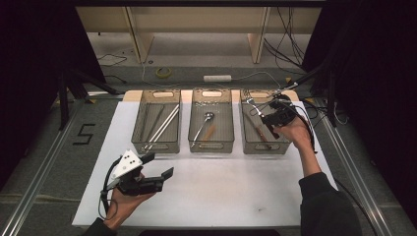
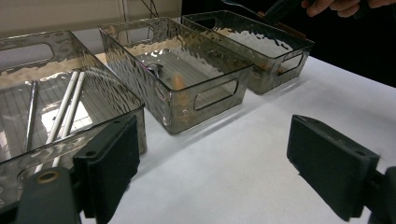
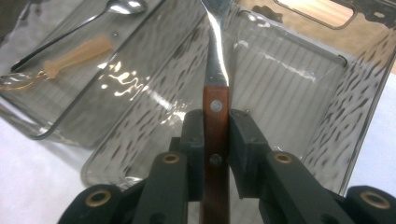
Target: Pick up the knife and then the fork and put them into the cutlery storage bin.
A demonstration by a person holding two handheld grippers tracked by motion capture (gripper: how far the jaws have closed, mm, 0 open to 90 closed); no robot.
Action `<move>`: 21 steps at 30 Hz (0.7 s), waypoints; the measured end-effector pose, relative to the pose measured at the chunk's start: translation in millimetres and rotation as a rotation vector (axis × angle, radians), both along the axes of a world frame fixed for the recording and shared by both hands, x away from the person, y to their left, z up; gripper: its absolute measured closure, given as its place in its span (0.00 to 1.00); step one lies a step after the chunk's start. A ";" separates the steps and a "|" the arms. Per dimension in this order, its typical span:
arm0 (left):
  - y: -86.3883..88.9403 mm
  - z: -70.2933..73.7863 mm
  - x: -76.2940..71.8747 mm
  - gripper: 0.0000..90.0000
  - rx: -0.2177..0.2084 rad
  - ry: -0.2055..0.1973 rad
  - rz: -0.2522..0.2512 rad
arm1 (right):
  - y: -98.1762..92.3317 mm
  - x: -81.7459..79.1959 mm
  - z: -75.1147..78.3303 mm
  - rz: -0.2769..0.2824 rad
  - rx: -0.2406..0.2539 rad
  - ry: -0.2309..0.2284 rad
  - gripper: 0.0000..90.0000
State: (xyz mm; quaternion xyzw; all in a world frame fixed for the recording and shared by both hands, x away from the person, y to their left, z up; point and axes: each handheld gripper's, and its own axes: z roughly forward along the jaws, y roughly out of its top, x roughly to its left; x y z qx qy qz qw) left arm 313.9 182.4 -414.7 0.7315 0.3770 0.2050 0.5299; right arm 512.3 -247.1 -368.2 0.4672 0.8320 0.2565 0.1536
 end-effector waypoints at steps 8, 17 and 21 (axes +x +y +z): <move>0.0 0.1 0.0 0.19 0.002 0.001 -0.001 | -2.5 8.8 -1.9 -0.035 -0.004 0.000 0.86; -0.3 0.3 -0.6 0.19 -0.002 -0.002 -0.001 | 2.1 14.0 -7.7 -0.059 -0.020 0.008 0.86; -0.2 0.1 -0.4 0.19 0.000 -0.002 -0.002 | 4.0 15.1 -10.6 -0.065 -0.031 0.002 0.86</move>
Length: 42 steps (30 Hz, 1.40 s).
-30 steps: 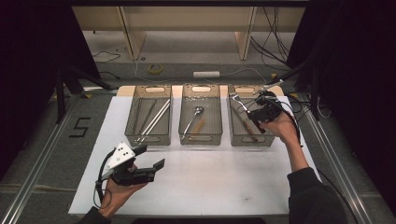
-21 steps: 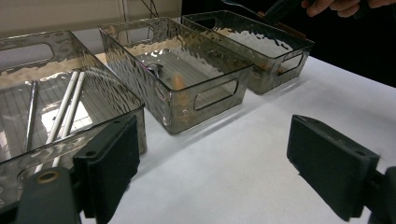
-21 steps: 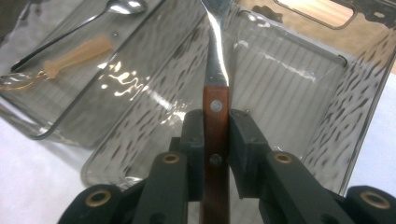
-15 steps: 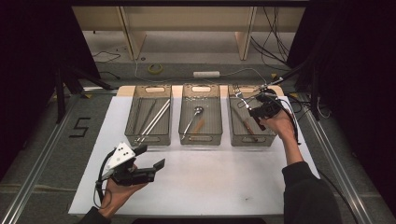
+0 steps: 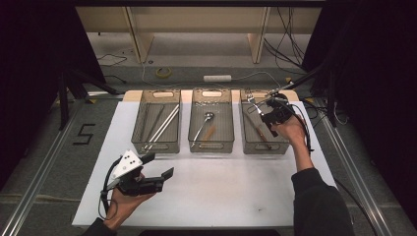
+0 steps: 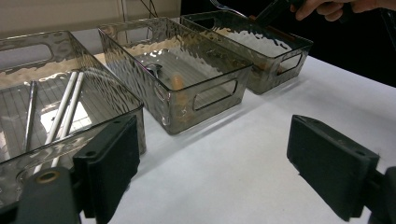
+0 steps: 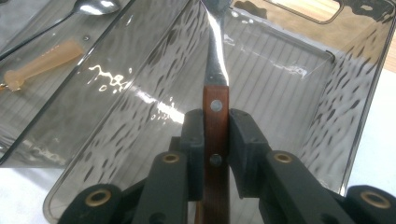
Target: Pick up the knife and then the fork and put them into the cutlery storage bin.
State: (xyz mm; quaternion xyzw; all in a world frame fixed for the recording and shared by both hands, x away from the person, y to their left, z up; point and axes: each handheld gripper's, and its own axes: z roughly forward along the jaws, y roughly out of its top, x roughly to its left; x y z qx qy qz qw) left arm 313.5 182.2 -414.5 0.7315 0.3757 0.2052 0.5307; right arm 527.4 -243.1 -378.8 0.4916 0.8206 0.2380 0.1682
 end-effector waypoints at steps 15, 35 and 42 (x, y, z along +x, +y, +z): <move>-0.1 0.2 -0.3 0.19 0.002 0.001 -0.001 | -2.0 1.3 -14.4 -0.033 -0.002 0.016 0.86; -0.3 0.0 0.0 0.19 0.001 0.002 -0.003 | 0.1 3.7 -26.8 -0.052 -0.010 0.049 0.86; -0.2 0.1 -0.1 0.19 0.001 0.001 -0.004 | 1.5 3.5 -29.2 -0.053 -0.007 0.059 0.86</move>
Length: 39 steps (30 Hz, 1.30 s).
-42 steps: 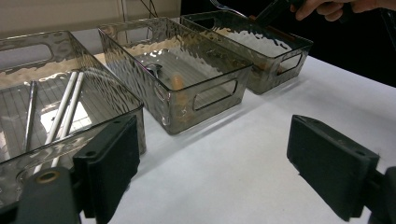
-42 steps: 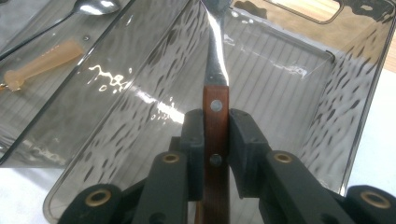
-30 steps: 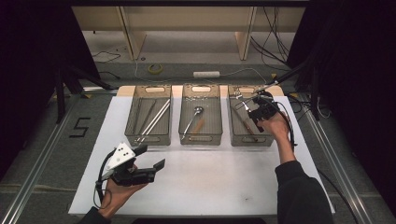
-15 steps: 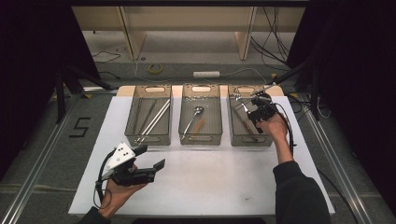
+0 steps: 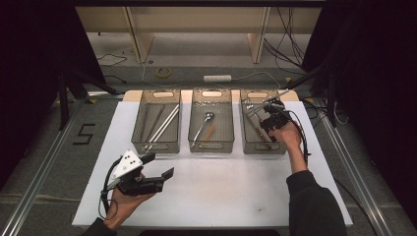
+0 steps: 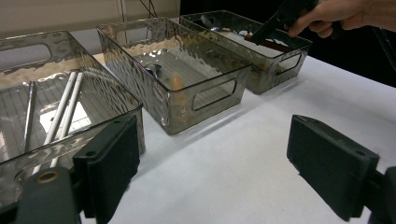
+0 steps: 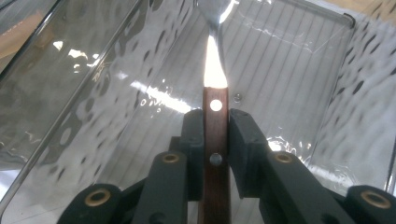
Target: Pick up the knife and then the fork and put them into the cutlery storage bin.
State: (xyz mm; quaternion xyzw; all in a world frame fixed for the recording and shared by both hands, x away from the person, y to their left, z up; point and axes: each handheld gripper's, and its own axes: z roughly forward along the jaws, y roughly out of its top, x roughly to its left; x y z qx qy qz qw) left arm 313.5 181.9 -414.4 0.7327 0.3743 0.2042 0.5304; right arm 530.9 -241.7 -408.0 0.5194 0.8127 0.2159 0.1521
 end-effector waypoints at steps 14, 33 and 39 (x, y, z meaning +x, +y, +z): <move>-0.1 0.1 -0.2 0.19 0.001 0.001 0.000 | -1.2 -1.8 13.1 0.008 0.041 -0.042 0.55; -0.2 -0.2 -0.3 0.19 0.000 0.005 0.003 | -1.2 -29.4 37.6 0.051 0.144 -0.091 0.34; 0.0 -0.2 -0.1 0.19 -0.001 0.006 0.004 | 3.4 -46.6 44.1 0.101 0.184 -0.125 0.32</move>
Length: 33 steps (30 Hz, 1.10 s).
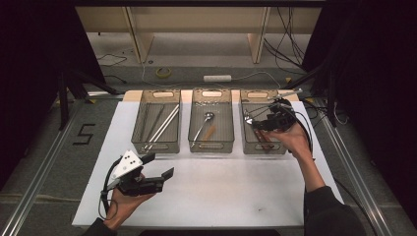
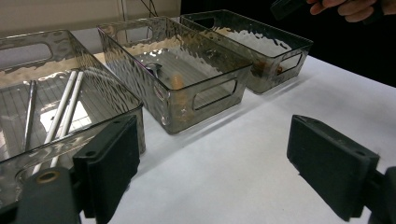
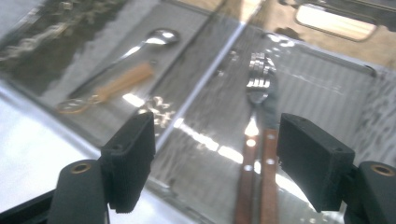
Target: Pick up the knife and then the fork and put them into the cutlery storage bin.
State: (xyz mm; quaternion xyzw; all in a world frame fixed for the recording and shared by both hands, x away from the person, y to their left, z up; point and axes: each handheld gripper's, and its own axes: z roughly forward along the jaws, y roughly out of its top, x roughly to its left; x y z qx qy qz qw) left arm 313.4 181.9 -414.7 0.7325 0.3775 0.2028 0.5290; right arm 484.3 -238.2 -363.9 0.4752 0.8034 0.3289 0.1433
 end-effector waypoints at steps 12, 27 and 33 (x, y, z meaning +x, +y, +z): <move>0.6 -0.2 0.8 0.19 -0.005 0.002 0.000 | 8.0 -37.4 -3.6 0.073 0.087 -0.082 0.30; 0.7 -0.3 0.8 0.19 -0.004 0.003 0.000 | 14.1 -75.8 -10.4 0.112 0.174 -0.166 0.23; 0.7 -0.5 0.7 0.19 -0.005 0.006 -0.001 | 13.8 -88.4 -19.3 0.127 0.216 -0.181 0.23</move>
